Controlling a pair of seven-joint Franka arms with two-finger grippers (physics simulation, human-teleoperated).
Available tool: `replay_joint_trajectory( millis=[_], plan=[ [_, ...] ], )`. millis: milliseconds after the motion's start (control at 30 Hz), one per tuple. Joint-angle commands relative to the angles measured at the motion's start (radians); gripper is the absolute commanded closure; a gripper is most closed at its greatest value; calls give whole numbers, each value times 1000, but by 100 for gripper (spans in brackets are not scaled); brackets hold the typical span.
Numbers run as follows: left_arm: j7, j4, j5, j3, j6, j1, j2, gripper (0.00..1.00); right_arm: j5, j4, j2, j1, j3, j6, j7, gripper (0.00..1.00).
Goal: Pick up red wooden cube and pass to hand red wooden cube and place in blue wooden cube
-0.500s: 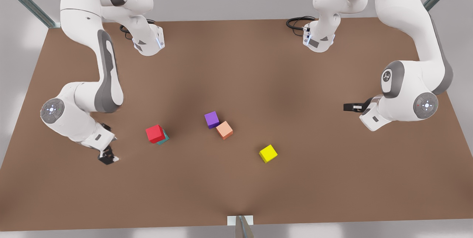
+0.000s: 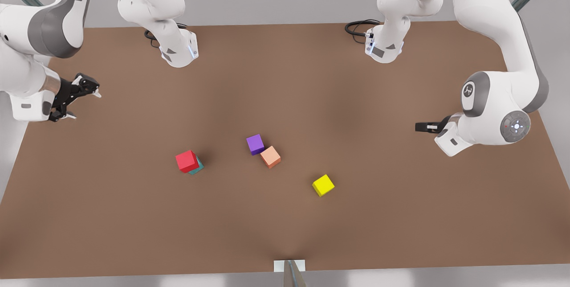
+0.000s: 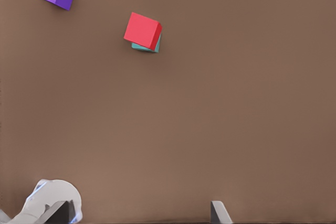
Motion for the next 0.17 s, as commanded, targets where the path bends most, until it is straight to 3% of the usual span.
replay_joint_trajectory(
  millis=[0,133],
  plan=[
    [0,1,-1,0,-15,2,0,0,-10,-2,-3,-2,-2,-60,889,0],
    [-1,1,-1,0,-16,2,0,0,-21,-9,-2,-5,-2,-15,832,0]
  ],
)
